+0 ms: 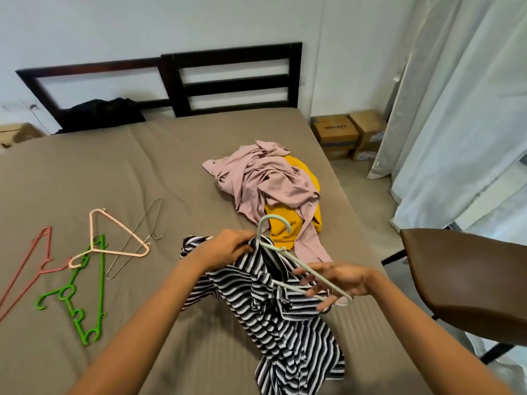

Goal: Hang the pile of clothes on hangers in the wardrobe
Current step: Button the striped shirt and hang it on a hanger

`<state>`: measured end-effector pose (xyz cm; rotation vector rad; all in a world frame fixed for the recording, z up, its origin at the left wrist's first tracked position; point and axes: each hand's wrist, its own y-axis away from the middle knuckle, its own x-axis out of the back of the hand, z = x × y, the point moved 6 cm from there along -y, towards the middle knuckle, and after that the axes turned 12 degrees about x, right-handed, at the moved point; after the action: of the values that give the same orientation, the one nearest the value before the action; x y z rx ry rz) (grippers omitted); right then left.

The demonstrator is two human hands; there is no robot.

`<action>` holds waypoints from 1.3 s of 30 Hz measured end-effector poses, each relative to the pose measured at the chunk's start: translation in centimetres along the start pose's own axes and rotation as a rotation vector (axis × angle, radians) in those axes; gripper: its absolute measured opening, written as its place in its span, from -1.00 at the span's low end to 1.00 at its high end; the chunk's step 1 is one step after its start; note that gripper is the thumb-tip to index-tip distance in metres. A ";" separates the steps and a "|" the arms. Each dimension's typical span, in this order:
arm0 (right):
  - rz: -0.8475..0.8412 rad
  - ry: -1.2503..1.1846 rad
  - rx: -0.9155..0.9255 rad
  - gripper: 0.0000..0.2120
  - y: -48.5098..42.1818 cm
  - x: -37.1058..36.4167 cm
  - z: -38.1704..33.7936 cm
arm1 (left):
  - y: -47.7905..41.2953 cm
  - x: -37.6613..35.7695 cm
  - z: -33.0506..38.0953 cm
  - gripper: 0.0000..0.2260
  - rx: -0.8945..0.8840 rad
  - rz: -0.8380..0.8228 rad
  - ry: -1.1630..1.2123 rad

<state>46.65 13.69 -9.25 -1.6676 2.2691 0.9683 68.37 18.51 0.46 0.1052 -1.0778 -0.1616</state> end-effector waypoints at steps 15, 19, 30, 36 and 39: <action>0.097 1.107 0.167 -0.65 -8.3 -3.3 2.1 | 2.7 0.2 -0.7 -0.80 0.022 -0.021 -0.148; 0.149 1.371 0.236 -0.73 -9.2 -3.5 1.9 | 3.3 0.7 -0.9 -0.81 0.033 -0.015 -0.166; 0.999 1.471 0.613 -0.95 0.6 0.1 -6.9 | 4.9 3.8 -4.5 -0.85 0.323 0.273 -0.040; 0.903 1.894 0.687 -0.78 2.0 -1.8 -9.1 | 3.8 5.5 -3.5 -0.81 0.379 0.373 0.015; 1.041 1.838 0.615 -0.75 2.2 -2.3 -10.3 | 3.1 5.7 -2.5 -0.80 0.403 0.367 -0.020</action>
<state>47.90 9.89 0.72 -0.7681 3.6045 -2.1143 73.47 20.53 4.77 0.2650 -1.1198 0.3875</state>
